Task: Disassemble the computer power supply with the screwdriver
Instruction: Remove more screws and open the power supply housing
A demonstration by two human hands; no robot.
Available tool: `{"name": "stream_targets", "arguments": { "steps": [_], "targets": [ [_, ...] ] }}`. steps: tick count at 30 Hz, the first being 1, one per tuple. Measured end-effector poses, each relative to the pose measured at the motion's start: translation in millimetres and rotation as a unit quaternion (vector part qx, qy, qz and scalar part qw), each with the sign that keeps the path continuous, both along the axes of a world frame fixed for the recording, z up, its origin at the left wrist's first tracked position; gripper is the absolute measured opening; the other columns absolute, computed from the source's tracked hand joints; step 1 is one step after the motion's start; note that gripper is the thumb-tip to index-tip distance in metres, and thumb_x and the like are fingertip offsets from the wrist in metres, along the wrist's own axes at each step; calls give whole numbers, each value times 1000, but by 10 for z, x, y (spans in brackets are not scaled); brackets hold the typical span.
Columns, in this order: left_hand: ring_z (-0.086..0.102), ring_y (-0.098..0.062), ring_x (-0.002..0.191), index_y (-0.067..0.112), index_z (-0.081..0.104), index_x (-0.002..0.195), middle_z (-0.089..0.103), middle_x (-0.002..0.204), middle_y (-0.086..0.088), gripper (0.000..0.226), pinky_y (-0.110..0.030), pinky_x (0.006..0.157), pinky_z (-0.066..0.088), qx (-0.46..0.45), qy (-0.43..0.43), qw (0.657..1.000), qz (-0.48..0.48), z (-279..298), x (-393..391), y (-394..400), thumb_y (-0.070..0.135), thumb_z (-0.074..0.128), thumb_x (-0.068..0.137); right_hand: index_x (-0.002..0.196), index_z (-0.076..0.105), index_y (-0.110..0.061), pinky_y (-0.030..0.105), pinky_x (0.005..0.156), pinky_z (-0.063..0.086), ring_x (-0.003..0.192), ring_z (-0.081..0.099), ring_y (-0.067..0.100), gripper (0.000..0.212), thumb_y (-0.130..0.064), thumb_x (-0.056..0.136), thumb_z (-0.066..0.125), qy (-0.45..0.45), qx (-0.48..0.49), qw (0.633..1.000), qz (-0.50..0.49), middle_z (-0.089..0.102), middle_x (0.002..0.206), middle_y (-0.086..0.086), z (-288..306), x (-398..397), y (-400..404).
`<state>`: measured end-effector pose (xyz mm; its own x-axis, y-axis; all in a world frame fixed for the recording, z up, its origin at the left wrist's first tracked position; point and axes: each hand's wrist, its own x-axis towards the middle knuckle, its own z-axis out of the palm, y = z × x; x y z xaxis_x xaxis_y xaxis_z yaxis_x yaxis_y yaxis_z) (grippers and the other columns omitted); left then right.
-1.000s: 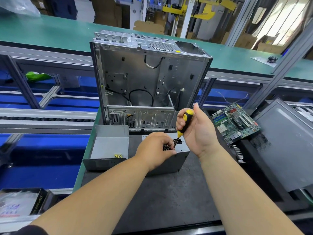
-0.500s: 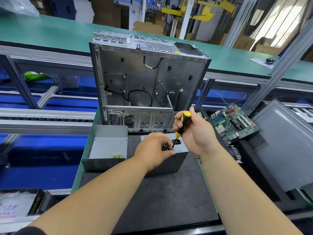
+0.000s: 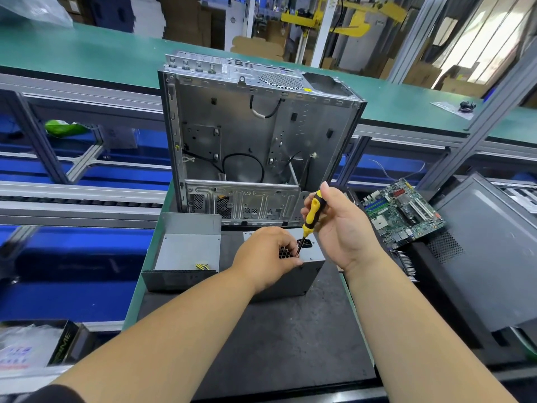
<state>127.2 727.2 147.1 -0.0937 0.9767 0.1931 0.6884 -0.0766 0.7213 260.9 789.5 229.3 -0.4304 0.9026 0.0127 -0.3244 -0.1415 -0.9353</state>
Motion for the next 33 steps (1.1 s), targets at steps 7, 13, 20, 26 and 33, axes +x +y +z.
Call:
{"name": "stream_targets", "arguments": {
  "steps": [7,13,20,26,33],
  "targets": [
    [48,-2,104,34,62,74,60,99,21,17,-29,88,45,-2,0,1000,2,7,3,-8,39,78,79,78,67,-9,28,66,39,59,42,16,60,-42,107,27,1,-7,999,34,45,61,3,-14,-44,-25],
    [49,-4,104,34,61,74,61,98,18,18,-31,91,45,4,-6,1000,-2,13,2,-13,37,78,79,84,52,-14,26,62,37,58,38,16,38,-46,101,41,5,12,999,29,42,61,1,-17,-66,-89],
    [49,-6,104,35,61,74,62,99,19,19,-34,91,46,0,-5,1000,-3,6,-7,-9,38,78,79,74,53,-17,34,78,46,65,59,17,25,-37,88,60,-22,12,1000,-7,61,72,1,9,-30,1],
    [48,-5,105,40,57,72,61,101,20,23,-32,92,45,-1,-5,1000,0,5,-6,-6,38,79,78,73,63,-12,29,66,45,57,48,16,55,-46,105,35,-2,-31,999,-22,51,63,3,-5,-35,21],
    [50,-5,105,39,58,72,62,99,19,23,-33,91,46,2,-11,1000,-2,3,-9,-1,37,80,78,79,56,-14,26,60,36,58,37,15,48,-52,99,37,18,0,1000,9,41,61,0,-28,-58,-74]
  ]
}}
